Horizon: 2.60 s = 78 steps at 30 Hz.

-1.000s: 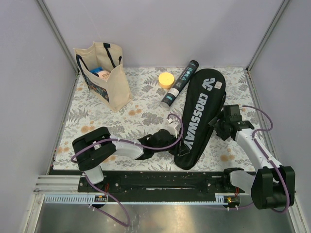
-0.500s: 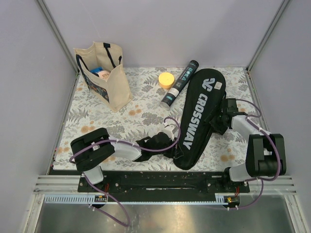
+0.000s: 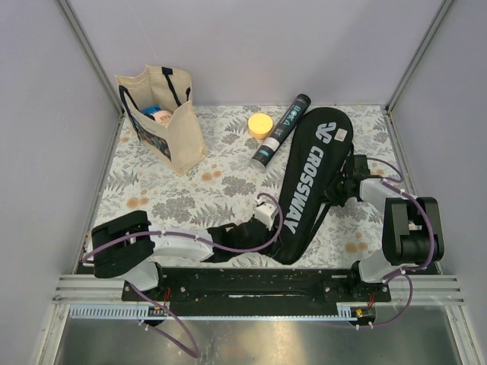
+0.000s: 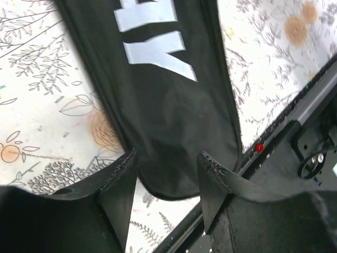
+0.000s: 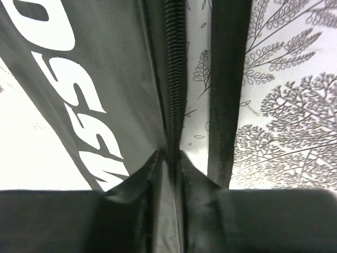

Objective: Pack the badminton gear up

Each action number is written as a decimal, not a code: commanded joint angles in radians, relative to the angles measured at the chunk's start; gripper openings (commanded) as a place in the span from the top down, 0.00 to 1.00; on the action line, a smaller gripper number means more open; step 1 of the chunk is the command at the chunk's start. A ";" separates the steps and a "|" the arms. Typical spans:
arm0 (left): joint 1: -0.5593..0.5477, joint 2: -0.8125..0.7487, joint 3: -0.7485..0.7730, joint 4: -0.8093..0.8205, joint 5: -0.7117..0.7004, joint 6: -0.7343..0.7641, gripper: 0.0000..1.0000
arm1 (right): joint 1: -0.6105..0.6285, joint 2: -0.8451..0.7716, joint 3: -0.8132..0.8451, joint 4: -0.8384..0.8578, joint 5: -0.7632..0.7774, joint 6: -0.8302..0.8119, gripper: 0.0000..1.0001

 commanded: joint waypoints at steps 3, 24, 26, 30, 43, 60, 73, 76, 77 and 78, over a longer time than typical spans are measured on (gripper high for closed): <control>-0.176 -0.063 0.076 -0.093 -0.333 0.198 0.43 | -0.001 -0.022 -0.038 0.070 -0.065 0.062 0.99; -0.483 0.209 0.239 -0.173 -0.724 0.622 0.16 | -0.002 -0.197 -0.041 0.036 -0.167 0.147 1.00; -0.489 0.238 0.245 -0.165 -0.738 0.634 0.15 | -0.002 -0.196 -0.044 0.045 -0.176 0.155 1.00; -0.492 0.287 0.254 -0.161 -0.758 0.642 0.14 | -0.001 -0.194 -0.044 0.050 -0.179 0.152 1.00; -0.492 0.309 0.248 -0.093 -0.839 0.668 0.86 | -0.002 -0.237 -0.056 0.039 -0.179 0.172 0.85; -0.460 -0.104 0.130 -0.176 -0.672 0.351 1.00 | -0.002 -0.459 0.085 -0.111 -0.046 0.056 0.36; -0.227 -0.533 -0.100 -0.185 -0.399 0.042 1.00 | -0.038 -0.417 0.134 -0.121 0.059 0.013 0.27; -0.199 -0.590 -0.111 -0.204 -0.375 0.017 1.00 | -0.050 -0.397 0.090 -0.050 0.030 0.043 0.22; -0.196 -0.599 -0.110 -0.207 -0.372 0.016 1.00 | -0.052 -0.394 0.064 -0.009 0.017 0.064 0.19; -0.196 -0.605 -0.110 -0.211 -0.369 0.016 1.00 | -0.052 -0.391 0.030 0.049 0.001 0.092 0.14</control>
